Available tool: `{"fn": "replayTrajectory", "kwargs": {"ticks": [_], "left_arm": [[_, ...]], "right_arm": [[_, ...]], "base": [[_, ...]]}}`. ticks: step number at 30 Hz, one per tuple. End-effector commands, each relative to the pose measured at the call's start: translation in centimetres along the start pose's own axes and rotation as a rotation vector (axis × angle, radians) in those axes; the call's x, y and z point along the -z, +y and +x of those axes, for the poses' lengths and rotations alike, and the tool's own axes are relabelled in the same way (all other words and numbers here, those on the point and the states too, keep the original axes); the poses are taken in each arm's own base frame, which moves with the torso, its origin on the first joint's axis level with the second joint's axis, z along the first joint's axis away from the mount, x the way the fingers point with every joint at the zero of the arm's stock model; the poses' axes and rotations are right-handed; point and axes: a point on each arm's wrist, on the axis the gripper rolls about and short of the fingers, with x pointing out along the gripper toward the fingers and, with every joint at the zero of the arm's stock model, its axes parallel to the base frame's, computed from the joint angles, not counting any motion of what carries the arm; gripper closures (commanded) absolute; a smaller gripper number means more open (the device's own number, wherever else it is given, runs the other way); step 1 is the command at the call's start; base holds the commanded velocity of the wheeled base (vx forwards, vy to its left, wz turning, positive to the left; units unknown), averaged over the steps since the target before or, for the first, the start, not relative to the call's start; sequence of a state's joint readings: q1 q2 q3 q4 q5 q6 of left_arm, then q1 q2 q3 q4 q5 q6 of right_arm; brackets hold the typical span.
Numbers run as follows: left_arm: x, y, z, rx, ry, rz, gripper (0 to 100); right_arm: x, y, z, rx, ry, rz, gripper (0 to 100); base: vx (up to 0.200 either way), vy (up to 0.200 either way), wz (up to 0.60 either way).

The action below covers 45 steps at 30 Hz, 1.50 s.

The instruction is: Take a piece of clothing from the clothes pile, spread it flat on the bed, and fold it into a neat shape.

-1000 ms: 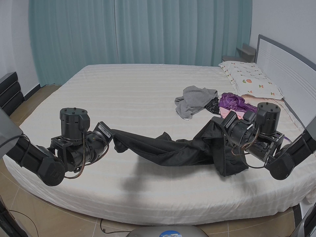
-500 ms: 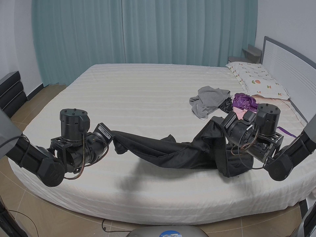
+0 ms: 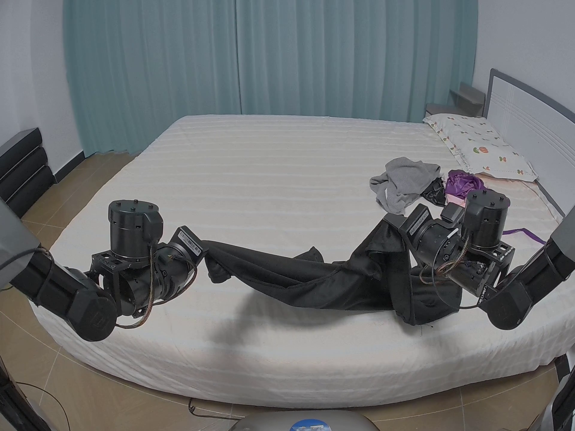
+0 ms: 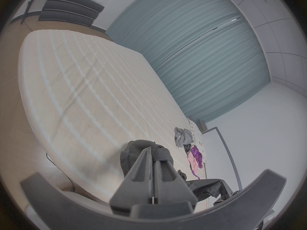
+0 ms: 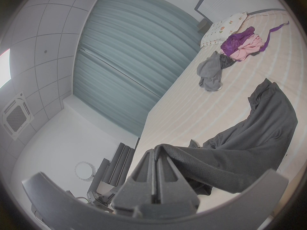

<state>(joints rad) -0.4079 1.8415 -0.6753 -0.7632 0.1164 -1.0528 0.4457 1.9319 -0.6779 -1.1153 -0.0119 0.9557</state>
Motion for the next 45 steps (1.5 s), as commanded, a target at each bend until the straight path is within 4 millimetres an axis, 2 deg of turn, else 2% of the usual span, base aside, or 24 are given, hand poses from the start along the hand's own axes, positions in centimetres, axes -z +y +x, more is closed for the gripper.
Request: {"fn": "replayTrajectory", "kwargs": {"ticks": [1, 12, 15, 16, 25, 30, 35, 42, 45], "left_arm": [[0.1, 0.1, 0.1, -0.003, 0.002, -0.001, 100], [0.4, 0.8, -0.4, -0.026, 0.011, 0.002, 100], [0.4, 0.9, -0.9, -0.026, 0.013, 0.002, 100], [0.6, 1.2, -1.6, -0.031, 0.023, 0.002, 100], [1.1, 1.7, -2.1, -0.051, 0.033, 0.012, 100], [1.7, 2.4, -3.3, -0.068, 0.052, 0.022, 100], [1.5, 2.3, -5.6, -0.041, 0.036, 0.022, 100], [0.0, 1.2, -10.4, 0.067, -0.033, 0.023, 100], [-0.6, 0.7, -12.3, 0.08, -0.046, 0.084, 100]], "right_arm": [[0.1, -0.1, 0.1, 0.002, 0.004, 0.0, 100], [0.5, -0.8, 0.4, 0.026, 0.015, 0.0, 100], [0.7, -1.0, 0.0, 0.035, 0.023, 0.0, 100], [0.8, -1.1, -0.7, 0.039, 0.026, -0.002, 100], [1.8, -2.4, -2.2, 0.051, 0.038, -0.009, 100], [1.9, -2.5, -4.1, 0.049, 0.041, -0.025, 100], [1.6, -2.2, -6.4, 0.02, 0.015, -0.038, 100], [-1.1, 1.1, -11.4, -0.106, -0.141, -0.061, 100], [-2.6, 2.7, -13.6, -0.168, -0.214, -0.095, 100]], "base": [[0.0, 0.2, 0.0], [0.0, 0.182, 0.0], [0.0, 0.0, 0.0], [0.0, 0.0, 0.0], [-0.044, 0.0, 0.0], [-0.2, 0.0, 0.0], [-0.2, 0.0, 0.0], [-0.086, 0.0, 0.0], [0.0, 0.0, 0.0]]}}
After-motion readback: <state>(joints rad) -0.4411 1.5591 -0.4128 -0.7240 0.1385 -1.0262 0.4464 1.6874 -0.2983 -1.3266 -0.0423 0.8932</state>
